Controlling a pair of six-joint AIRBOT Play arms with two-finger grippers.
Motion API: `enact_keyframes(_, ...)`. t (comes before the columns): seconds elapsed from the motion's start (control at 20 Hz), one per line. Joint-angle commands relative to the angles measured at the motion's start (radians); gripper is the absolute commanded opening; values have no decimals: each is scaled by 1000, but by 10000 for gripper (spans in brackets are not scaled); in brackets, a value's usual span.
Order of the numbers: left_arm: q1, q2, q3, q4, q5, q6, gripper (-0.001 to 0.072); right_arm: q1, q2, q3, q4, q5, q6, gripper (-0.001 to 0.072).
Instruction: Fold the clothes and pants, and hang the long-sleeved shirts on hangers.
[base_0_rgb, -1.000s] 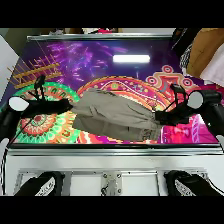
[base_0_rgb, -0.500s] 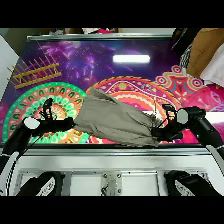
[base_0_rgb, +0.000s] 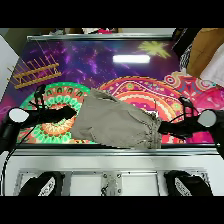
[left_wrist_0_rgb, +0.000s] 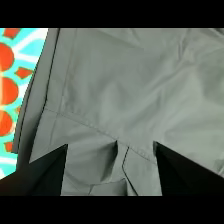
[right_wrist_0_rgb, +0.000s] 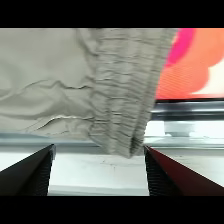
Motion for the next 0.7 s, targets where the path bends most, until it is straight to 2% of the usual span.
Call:
enact_keyframes(0.0,-1,66,48,-31,-23,-11,546,-288,37,-76,97,1,-163,657)
enact_keyframes(0.05,-6,77,48,-28,-24,-21,420,-377,19,-125,177,-28,-212,720)
enact_keyframes(0.15,-33,85,48,-27,-24,-20,10,-523,-45,-227,349,-93,-376,720)
enact_keyframes(0.25,-85,78,48,-28,-21,-21,11,-583,-117,-288,401,-158,-470,720)
enact_keyframes(0.35,-150,54,48,-28,-14,-21,11,-585,-190,-296,412,-205,-510,720)
enact_keyframes(0.5,-230,3,48,-29,16,-61,11,-578,-291,-296,519,-212,-624,720)
enact_keyframes(0.65,-274,-40,48,-30,38,-85,12,-512,-365,-296,542,-226,-663,719)
